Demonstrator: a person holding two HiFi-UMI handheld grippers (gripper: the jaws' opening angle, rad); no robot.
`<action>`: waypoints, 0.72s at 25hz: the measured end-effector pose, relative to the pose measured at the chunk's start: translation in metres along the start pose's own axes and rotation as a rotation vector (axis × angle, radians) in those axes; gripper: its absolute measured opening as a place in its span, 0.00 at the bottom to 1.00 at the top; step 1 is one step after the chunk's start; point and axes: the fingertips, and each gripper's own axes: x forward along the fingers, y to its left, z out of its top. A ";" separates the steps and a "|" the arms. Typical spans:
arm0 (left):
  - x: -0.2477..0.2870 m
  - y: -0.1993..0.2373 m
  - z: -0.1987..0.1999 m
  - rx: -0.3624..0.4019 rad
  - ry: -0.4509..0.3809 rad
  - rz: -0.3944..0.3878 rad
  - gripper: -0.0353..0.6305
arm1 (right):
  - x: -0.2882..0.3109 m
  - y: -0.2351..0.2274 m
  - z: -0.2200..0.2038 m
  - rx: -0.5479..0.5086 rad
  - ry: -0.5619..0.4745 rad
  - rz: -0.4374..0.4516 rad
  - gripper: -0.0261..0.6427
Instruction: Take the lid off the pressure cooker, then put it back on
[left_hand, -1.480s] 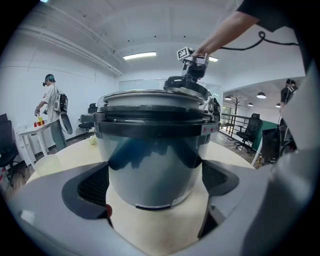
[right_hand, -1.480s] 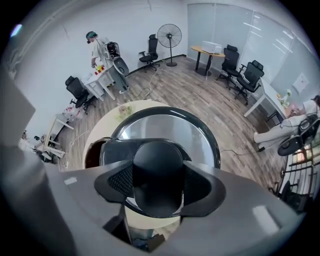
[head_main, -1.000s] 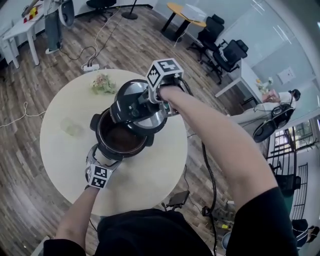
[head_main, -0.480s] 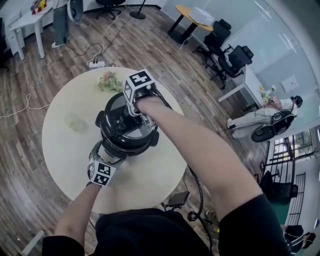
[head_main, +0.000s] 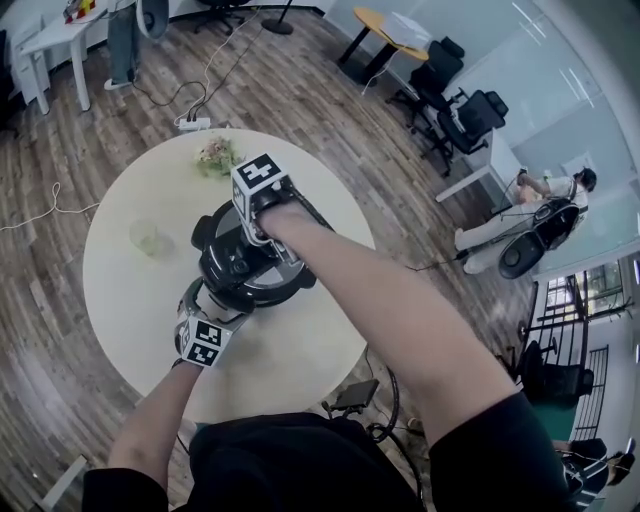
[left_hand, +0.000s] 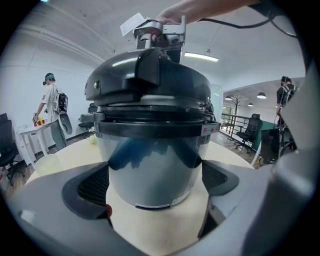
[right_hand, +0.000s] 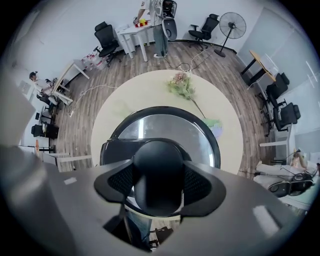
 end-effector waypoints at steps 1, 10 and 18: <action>0.000 0.000 0.000 0.000 -0.001 0.000 0.91 | 0.004 0.002 -0.002 -0.006 0.004 -0.005 0.47; 0.000 0.001 0.000 -0.002 -0.001 -0.003 0.91 | 0.007 0.003 -0.001 -0.033 -0.001 -0.017 0.47; 0.000 0.001 0.001 0.002 -0.010 -0.007 0.91 | 0.008 0.004 -0.001 -0.052 0.012 -0.022 0.47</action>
